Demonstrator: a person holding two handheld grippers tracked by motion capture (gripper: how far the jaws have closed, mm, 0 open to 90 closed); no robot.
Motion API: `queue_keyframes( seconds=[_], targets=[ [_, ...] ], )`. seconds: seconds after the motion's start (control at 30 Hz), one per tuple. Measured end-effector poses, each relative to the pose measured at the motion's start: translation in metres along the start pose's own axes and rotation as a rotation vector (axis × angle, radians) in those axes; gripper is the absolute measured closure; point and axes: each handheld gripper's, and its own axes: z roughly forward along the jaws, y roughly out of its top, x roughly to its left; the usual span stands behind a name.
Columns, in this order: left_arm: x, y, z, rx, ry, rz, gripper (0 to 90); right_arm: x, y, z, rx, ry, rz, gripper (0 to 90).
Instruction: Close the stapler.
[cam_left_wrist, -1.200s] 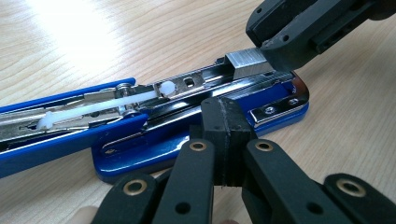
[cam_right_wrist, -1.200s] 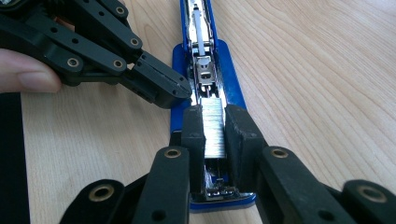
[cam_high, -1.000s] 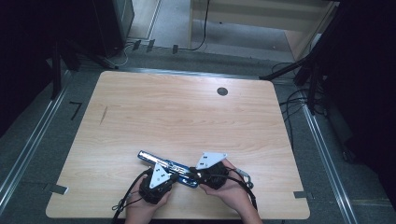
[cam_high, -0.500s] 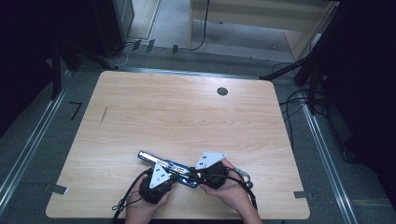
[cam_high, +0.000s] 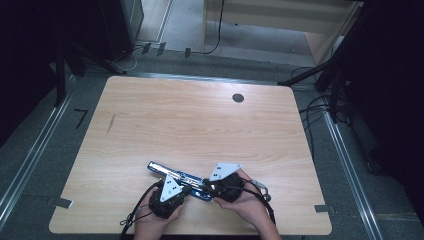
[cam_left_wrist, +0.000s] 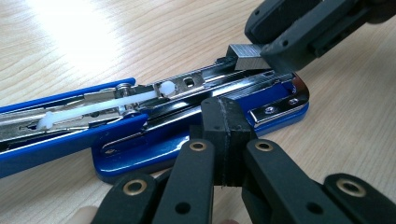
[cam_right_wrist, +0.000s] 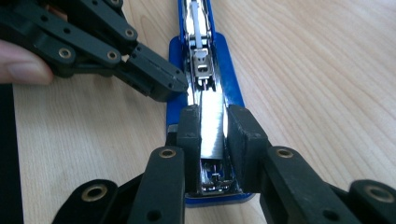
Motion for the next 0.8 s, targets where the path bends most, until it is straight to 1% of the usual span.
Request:
queue_keyframes(
  seconds=[0.33, 0.5, 0.67, 0.8],
  targets=[
    [0.0002, 0.0000, -0.0001, 0.002, 0.001, 0.001, 90.0, 0.0002, -0.0005, 0.0002, -0.008, 0.002, -0.003, 77.4],
    [0.0001, 0.0000, -0.0001, 0.001, 0.000, 0.001, 90.0, 0.0007, -0.0002, 0.0006, -0.025, 0.000, 0.003, 77.4],
    [0.0001, 0.0001, -0.0001, 0.002, 0.001, 0.001, 90.0, 0.0004, 0.0000, 0.0009, -0.035, -0.004, -0.002, 77.8],
    [0.0000, 0.0000, 0.0000, 0.001, -0.001, -0.001, 90.0, 0.0006, 0.0001, 0.0002, -0.042, -0.001, 0.007, 77.9]
  ],
)
